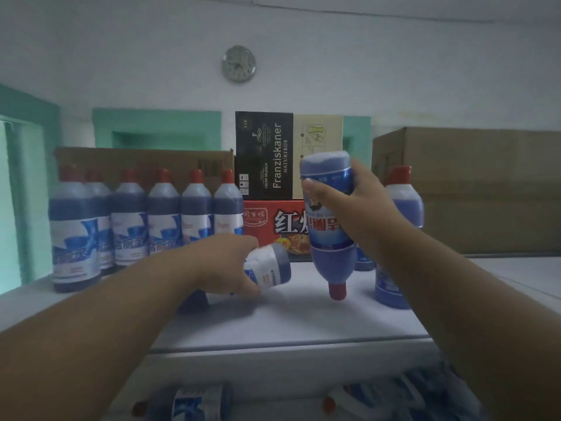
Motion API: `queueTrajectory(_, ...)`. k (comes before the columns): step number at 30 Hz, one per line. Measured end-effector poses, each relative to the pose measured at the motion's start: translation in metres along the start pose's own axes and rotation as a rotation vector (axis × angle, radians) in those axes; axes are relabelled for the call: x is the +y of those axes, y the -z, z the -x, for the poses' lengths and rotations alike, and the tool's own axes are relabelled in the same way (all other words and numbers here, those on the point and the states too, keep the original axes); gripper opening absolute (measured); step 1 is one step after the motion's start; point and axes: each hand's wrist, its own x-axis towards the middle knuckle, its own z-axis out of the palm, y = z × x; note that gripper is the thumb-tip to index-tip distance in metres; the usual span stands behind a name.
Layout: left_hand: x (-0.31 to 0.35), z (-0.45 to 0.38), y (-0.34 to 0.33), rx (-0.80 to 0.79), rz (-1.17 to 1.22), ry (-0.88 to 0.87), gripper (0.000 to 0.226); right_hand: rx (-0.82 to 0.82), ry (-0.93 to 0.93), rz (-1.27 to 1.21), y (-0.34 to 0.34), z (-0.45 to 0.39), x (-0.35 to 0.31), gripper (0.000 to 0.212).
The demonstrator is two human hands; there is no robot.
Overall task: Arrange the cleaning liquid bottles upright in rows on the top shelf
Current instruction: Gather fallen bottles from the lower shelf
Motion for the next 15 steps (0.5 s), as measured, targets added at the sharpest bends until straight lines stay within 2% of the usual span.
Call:
queueTrajectory(6, -0.014, -0.004, 0.003, -0.055, -0.059, -0.056, 0.05, -0.06, -0.056, -0.04, -0.015, 0.002, 0.003, 0.045)
queueTrajectory(8, -0.016, -0.004, 0.003, -0.041, -0.015, -0.081, 0.048, -0.068, -0.07, -0.053, -0.017, 0.002, 0.005, 0.046)
queueTrajectory(12, -0.007, 0.0, 0.009, 0.145, 0.389, -0.209, 0.049, -0.059, -0.103, -0.076, -0.016, 0.001, 0.007, 0.046)
queueTrajectory(15, 0.013, 0.006, 0.025, 0.318, 0.672, -0.334, 0.067, -0.118, -0.138, -0.146, -0.014, 0.001, 0.007, 0.047)
